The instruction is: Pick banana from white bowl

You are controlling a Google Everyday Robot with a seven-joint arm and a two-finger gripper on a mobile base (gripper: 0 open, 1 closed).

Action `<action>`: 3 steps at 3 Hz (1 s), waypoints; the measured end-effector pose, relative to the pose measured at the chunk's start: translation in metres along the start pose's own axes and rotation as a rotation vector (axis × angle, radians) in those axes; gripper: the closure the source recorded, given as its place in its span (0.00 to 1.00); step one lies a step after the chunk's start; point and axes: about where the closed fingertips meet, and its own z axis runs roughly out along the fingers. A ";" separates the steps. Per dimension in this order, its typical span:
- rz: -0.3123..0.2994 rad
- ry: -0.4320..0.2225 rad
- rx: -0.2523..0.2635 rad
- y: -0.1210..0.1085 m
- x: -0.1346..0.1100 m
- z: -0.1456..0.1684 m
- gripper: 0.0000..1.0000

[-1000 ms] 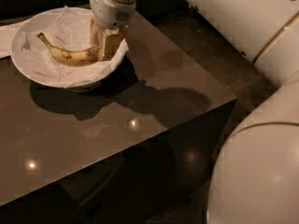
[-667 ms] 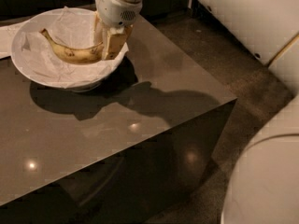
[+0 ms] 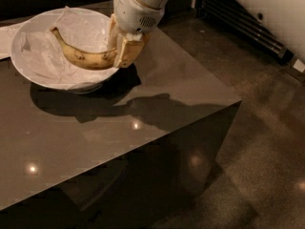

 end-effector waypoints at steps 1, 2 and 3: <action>0.057 0.010 -0.005 0.019 0.008 -0.004 1.00; 0.109 0.031 -0.004 0.038 0.015 -0.011 1.00; 0.111 0.032 -0.005 0.039 0.015 -0.011 1.00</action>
Offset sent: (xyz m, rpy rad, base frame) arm -0.0427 -0.0521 -0.0146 -0.0163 0.0661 -0.1723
